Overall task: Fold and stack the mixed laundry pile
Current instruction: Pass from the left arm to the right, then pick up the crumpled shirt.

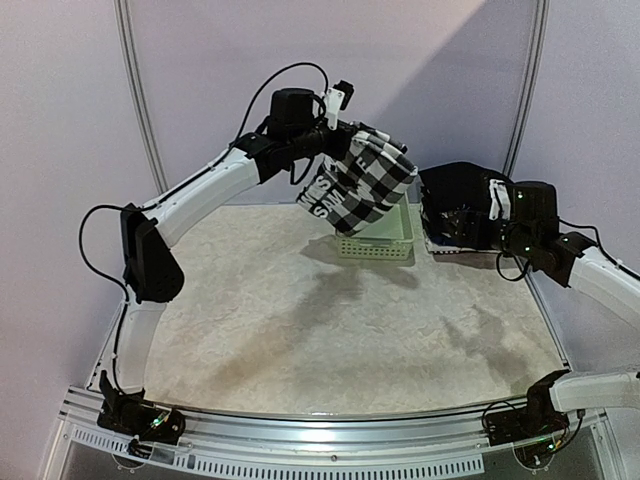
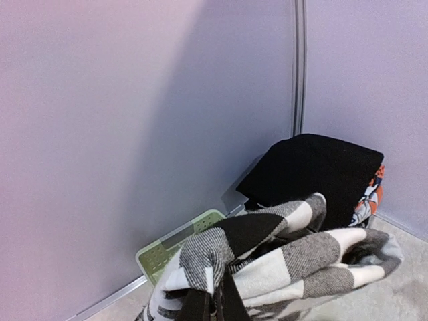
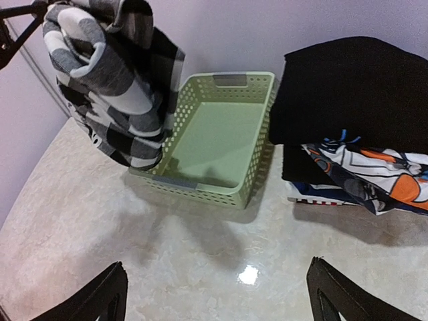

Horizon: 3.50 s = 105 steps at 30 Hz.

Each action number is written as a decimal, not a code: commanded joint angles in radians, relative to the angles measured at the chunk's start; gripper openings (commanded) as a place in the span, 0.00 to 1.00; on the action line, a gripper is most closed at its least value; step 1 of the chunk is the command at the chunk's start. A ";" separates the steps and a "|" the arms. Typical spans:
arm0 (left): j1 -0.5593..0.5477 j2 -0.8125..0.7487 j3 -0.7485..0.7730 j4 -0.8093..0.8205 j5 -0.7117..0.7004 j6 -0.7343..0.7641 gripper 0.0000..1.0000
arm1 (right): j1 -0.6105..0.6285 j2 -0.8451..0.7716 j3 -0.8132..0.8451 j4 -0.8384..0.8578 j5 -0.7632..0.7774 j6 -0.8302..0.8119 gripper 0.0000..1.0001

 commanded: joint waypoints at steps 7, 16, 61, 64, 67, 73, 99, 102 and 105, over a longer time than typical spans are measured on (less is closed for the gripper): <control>-0.069 -0.453 -0.463 0.088 0.087 -0.003 0.00 | 0.055 0.035 0.017 0.123 -0.213 -0.073 0.87; -0.070 -0.719 -0.714 0.064 0.290 -0.062 0.00 | 0.130 0.032 -0.028 0.255 -0.302 -0.126 0.83; 0.026 -1.063 -1.254 0.223 0.248 -0.235 0.05 | 0.437 0.051 0.232 0.332 -0.329 -0.271 0.00; 0.039 -1.080 -1.266 0.141 0.086 -0.251 0.54 | 0.475 0.086 0.351 0.262 -0.306 -0.314 0.00; 0.043 -1.117 -1.287 0.060 -0.032 -0.269 0.81 | 0.532 0.159 0.525 0.152 -0.264 -0.367 0.00; 0.037 -1.254 -1.405 -0.003 -0.062 -0.272 0.95 | 0.583 0.333 0.862 0.007 -0.155 -0.385 0.00; -0.040 -1.028 -1.777 0.550 0.193 -0.107 0.89 | 0.608 0.421 1.063 -0.141 -0.035 -0.486 0.00; -0.040 -0.977 -1.759 0.581 0.185 -0.110 0.52 | 0.608 0.422 1.059 -0.142 -0.025 -0.490 0.00; -0.040 -0.954 -1.746 0.593 0.166 -0.109 0.16 | 0.607 0.424 1.055 -0.143 -0.020 -0.496 0.00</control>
